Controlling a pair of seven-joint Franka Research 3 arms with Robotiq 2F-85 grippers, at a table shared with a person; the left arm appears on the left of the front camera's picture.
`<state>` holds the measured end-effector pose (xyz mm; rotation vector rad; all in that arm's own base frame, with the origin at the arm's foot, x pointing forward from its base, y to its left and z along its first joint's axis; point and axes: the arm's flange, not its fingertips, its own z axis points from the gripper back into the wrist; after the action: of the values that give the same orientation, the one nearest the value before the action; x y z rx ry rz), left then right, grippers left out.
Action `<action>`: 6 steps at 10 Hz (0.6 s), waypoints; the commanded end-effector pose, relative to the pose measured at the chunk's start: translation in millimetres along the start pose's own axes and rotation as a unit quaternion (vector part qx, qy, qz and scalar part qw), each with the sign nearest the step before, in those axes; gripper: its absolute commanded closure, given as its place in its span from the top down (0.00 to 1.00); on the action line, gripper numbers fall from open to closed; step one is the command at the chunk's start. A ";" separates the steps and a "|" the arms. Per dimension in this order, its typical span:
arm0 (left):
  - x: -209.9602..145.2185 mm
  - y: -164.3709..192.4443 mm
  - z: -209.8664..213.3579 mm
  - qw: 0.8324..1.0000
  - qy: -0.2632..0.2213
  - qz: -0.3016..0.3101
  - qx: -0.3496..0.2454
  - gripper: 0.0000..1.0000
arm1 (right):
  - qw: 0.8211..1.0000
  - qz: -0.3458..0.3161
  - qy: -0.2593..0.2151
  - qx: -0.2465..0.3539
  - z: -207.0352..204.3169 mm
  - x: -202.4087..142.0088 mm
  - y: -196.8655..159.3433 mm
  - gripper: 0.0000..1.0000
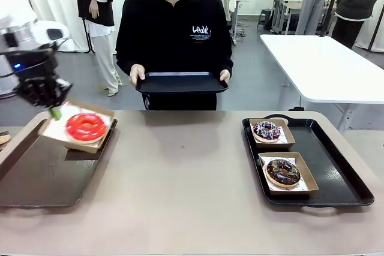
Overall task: Individually package the donuts and arrange them on the tray.
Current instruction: Place the picked Paper togo box on the Handle tray.
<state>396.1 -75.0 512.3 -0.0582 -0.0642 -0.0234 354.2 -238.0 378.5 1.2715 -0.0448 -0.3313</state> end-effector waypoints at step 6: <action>7.5 91.0 -52.4 0.997 0.010 0.061 0.042 0.01 | 1.000 -0.005 0.002 0.004 1.5 -1.0 1.6 1.00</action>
<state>401.0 21.7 460.2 -0.0222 -0.0258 0.0988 354.1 -238.0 378.6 1.2721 -0.0445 -0.3312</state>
